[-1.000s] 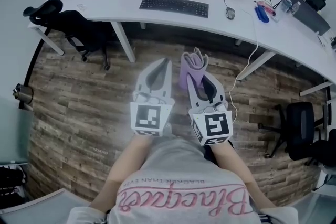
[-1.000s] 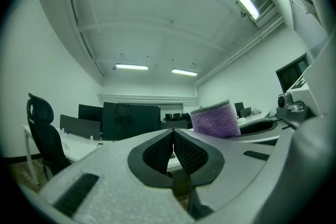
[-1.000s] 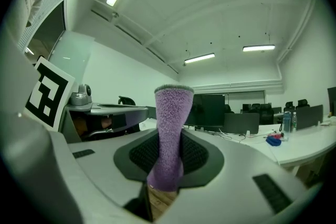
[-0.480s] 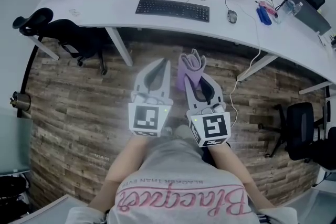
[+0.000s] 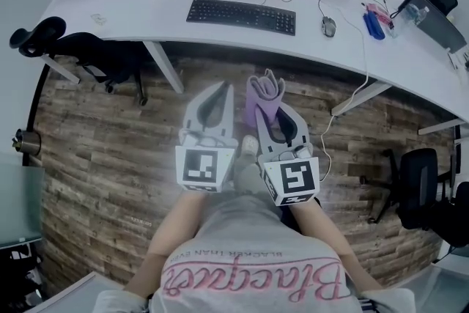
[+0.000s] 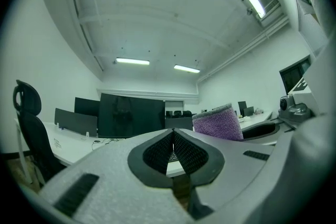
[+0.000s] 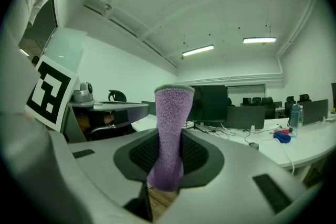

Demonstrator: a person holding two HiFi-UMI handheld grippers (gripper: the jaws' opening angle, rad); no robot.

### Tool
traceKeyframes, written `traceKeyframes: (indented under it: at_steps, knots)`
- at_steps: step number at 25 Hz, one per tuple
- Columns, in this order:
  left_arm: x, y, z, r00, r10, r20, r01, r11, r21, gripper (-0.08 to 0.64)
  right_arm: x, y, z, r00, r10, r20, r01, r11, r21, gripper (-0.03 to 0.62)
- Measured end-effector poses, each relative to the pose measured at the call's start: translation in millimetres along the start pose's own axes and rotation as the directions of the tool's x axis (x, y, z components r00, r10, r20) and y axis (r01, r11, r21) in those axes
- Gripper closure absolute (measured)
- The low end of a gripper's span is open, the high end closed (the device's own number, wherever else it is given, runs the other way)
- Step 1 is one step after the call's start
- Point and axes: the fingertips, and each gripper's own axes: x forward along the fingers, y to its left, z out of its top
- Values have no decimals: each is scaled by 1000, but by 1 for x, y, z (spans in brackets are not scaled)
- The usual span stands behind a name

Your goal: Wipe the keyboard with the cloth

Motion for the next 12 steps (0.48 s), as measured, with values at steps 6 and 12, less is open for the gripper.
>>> traceKeyframes:
  at_steps: [6, 12]
  knots:
    - [37, 10, -11, 1000, -7, -10, 7, 1000, -24, 554, 37, -17, -2, 1000, 29, -10, -30, 1000, -10, 508]
    - [83, 24, -14, 1000, -5, -16, 5, 1000, 1, 554, 82, -45, 3, 999, 52, -8, -52, 999, 1, 508]
